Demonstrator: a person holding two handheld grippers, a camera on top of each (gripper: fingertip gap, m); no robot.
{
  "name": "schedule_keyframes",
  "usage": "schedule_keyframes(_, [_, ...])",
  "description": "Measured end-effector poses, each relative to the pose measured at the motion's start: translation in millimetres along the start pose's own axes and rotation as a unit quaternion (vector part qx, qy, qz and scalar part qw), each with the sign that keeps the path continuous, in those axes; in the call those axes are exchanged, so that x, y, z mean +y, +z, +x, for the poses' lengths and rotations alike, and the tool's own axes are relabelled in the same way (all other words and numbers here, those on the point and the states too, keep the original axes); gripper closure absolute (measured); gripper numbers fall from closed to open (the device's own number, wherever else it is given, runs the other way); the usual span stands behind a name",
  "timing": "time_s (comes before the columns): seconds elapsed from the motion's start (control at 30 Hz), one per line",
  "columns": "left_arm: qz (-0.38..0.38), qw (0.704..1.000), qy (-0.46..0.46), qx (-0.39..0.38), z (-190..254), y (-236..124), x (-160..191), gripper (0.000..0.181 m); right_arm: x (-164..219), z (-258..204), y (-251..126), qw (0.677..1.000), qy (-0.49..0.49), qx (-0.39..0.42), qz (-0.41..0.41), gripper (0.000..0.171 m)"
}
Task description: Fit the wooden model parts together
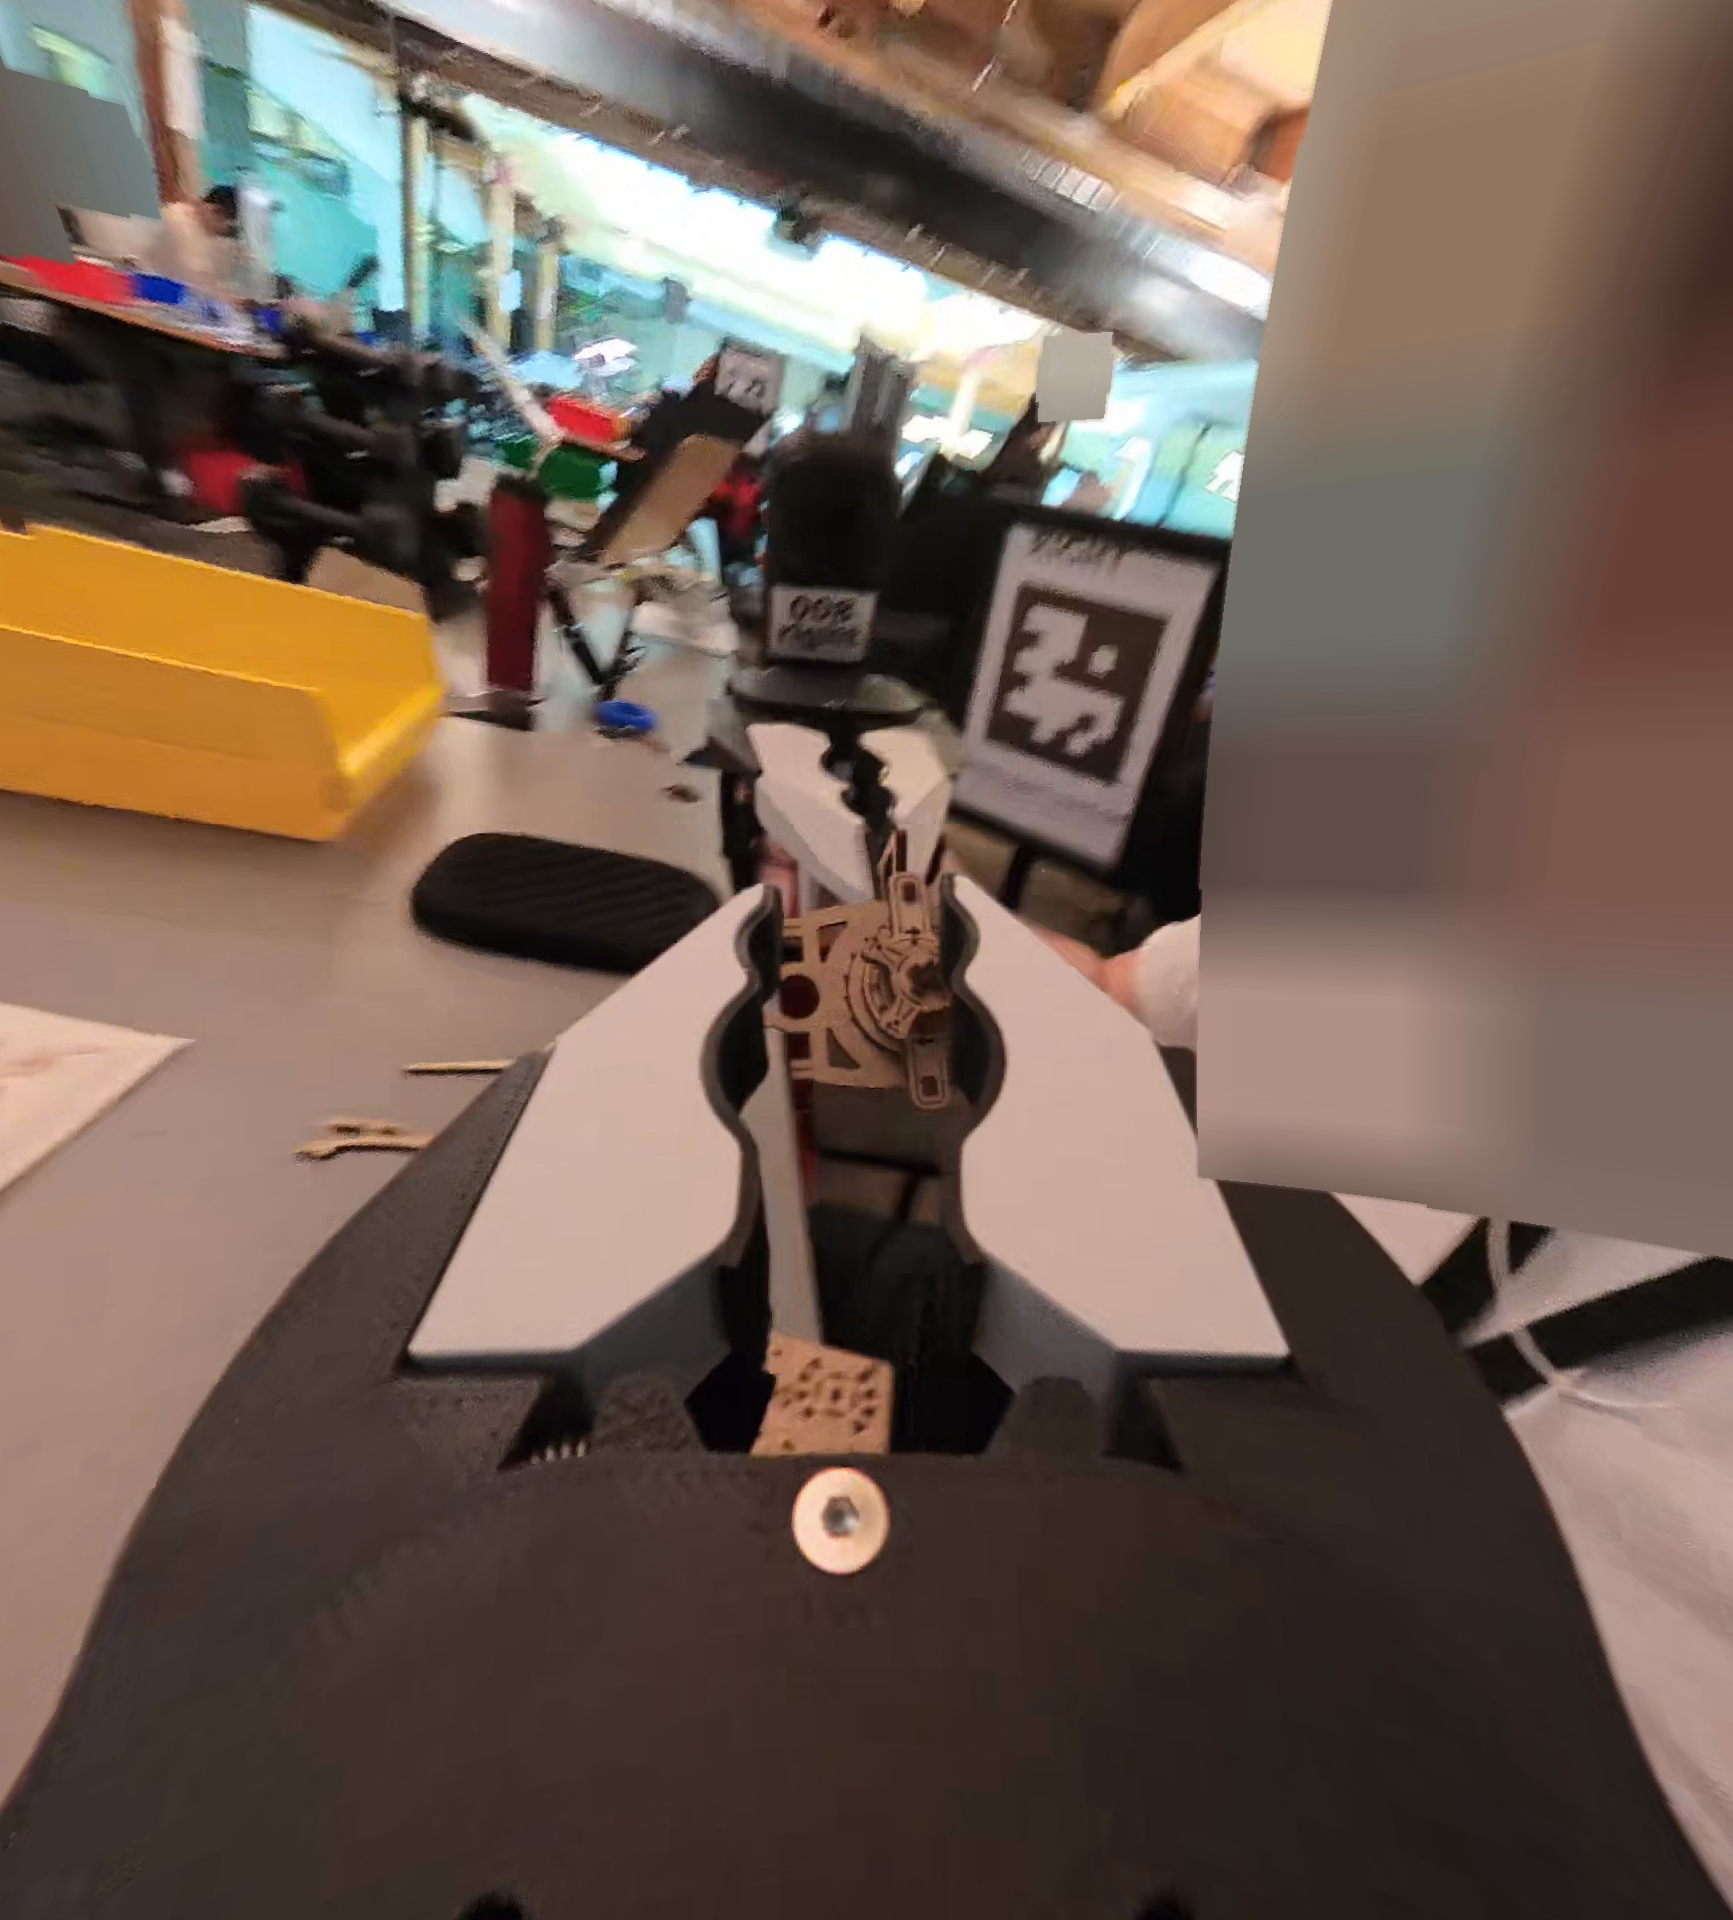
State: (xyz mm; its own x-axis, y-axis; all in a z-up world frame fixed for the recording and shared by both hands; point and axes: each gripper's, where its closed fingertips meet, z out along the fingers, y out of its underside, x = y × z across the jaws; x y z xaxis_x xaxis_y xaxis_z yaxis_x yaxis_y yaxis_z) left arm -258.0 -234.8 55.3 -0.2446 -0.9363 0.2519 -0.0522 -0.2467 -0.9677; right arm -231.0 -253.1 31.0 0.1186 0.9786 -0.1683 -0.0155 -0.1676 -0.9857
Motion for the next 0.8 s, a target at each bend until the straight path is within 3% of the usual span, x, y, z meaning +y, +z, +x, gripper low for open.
schedule_keyframes(0.23, [-0.110,0.991,0.069,-0.023,8.9,25.3,23.3,0.154,2.5,-4.6,9.6,0.999,-0.010,0.020,-0.031,0.171])
schedule_keyframes(0.7, [-0.105,0.989,0.097,-0.037,13.8,23.6,21.3,0.161,-1.5,-8.1,9.4,0.998,-0.020,0.039,-0.036,0.171])
schedule_keyframes(0.8, [-0.114,0.987,0.111,-0.031,18.0,25.8,24.9,0.171,-1.0,-11.1,11.4,0.998,-0.030,0.039,-0.042,0.171])
